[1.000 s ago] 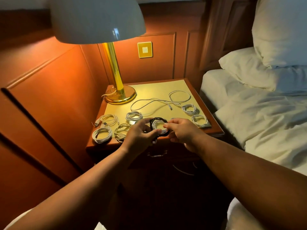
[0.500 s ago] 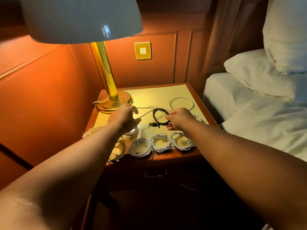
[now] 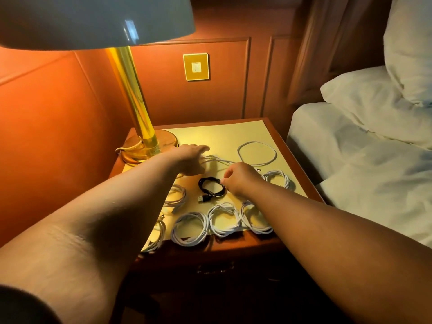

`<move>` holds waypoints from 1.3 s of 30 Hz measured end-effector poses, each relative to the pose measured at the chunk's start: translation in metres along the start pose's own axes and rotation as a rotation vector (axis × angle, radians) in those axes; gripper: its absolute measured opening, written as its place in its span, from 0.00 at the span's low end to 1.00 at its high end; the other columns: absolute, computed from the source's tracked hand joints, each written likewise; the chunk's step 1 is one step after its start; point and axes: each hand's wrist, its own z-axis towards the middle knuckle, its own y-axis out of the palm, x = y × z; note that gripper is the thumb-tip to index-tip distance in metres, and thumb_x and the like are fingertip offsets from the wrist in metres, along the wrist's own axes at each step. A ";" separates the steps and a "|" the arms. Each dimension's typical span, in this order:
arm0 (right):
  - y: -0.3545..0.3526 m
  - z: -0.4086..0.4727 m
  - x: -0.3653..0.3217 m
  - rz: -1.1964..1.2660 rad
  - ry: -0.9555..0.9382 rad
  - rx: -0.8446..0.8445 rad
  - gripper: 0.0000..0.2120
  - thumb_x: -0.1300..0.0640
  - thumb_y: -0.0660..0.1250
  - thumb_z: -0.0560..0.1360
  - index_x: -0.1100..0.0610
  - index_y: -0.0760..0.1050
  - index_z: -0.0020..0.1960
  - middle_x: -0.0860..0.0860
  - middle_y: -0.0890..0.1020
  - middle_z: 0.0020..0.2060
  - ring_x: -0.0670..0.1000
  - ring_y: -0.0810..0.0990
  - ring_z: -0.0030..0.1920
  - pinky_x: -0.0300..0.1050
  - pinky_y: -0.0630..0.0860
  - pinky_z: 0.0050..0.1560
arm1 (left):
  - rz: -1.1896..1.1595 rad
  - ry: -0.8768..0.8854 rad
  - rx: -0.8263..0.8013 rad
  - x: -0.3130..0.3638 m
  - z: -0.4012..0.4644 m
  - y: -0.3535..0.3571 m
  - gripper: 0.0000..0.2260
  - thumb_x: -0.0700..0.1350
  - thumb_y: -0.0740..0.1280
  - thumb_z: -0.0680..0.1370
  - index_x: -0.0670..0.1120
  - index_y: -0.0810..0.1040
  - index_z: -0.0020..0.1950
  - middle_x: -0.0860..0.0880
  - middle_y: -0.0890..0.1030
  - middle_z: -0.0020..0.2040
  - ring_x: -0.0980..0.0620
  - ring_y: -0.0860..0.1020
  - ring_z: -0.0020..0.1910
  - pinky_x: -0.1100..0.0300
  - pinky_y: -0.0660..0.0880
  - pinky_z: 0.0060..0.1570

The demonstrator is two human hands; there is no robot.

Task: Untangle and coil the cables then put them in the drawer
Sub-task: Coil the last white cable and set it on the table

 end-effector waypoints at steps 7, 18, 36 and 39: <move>-0.009 -0.008 0.017 0.006 -0.058 0.042 0.08 0.52 0.66 0.78 0.55 0.79 0.52 0.52 0.81 0.49 0.54 0.79 0.50 0.45 0.75 0.49 | 0.031 -0.066 0.137 0.004 0.010 0.008 0.08 0.46 0.61 0.81 0.48 0.75 0.59 0.46 0.78 0.56 0.46 0.76 0.49 0.53 0.78 0.47; -0.095 -0.055 0.006 0.141 -0.203 0.313 0.25 0.56 0.68 0.78 0.58 0.65 0.72 0.57 0.76 0.64 0.56 0.76 0.60 0.43 0.72 0.54 | -0.438 0.070 0.861 0.065 -0.053 -0.115 0.10 0.47 0.63 0.82 0.41 0.77 0.55 0.44 0.79 0.49 0.49 0.73 0.43 0.60 0.64 0.35; -0.192 -0.250 -0.083 0.165 -0.579 0.507 0.12 0.53 0.58 0.83 0.58 0.77 0.50 0.52 0.82 0.41 0.51 0.82 0.43 0.50 0.79 0.49 | -0.359 0.298 0.955 0.112 -0.332 -0.253 0.06 0.51 0.66 0.80 0.49 0.78 0.52 0.53 0.79 0.42 0.56 0.76 0.41 0.63 0.71 0.40; -0.203 -0.271 -0.097 0.281 -0.554 0.462 0.12 0.55 0.57 0.83 0.56 0.74 0.45 0.50 0.78 0.36 0.48 0.78 0.37 0.45 0.76 0.41 | -0.302 0.279 0.928 0.109 -0.359 -0.264 0.05 0.51 0.68 0.79 0.50 0.78 0.49 0.53 0.81 0.40 0.56 0.79 0.39 0.62 0.73 0.40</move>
